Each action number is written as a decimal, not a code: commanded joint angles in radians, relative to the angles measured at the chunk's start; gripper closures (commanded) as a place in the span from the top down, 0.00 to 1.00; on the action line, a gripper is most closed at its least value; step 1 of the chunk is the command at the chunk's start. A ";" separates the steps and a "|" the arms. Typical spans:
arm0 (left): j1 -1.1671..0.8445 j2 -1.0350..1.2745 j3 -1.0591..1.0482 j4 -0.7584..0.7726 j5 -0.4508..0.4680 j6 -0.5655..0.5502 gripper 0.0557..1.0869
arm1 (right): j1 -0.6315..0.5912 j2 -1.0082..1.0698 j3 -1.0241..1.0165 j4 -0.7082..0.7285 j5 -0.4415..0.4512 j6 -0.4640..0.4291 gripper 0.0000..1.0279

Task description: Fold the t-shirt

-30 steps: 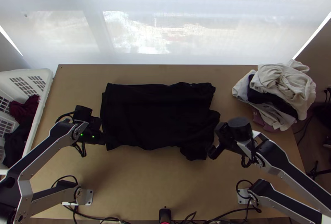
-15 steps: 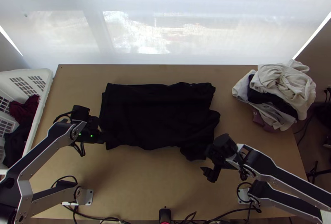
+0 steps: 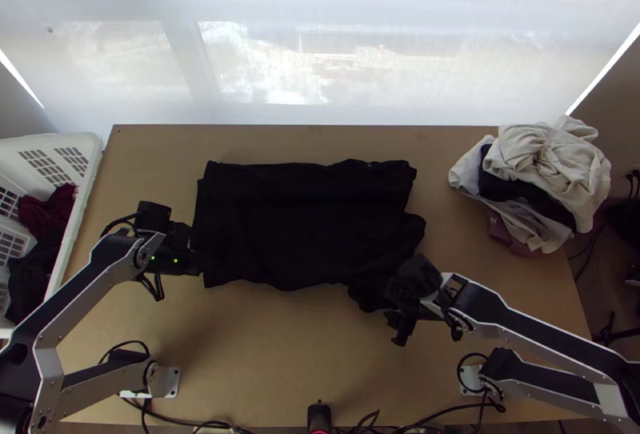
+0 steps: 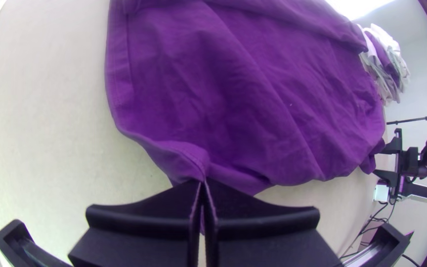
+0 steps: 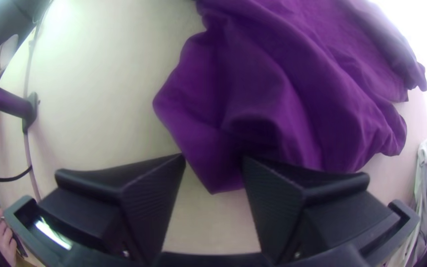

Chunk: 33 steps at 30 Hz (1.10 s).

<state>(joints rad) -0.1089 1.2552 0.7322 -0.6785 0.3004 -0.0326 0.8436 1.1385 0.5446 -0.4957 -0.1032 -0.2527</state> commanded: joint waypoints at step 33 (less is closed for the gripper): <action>0.360 -0.154 0.075 -0.201 -0.003 0.306 0.03 | -0.224 -0.362 0.219 -0.451 -0.033 -0.102 0.03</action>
<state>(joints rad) 0.1543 1.1049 0.7952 -0.8593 0.2993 0.1898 0.6788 0.8371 0.7444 -0.8738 -0.1390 -0.3065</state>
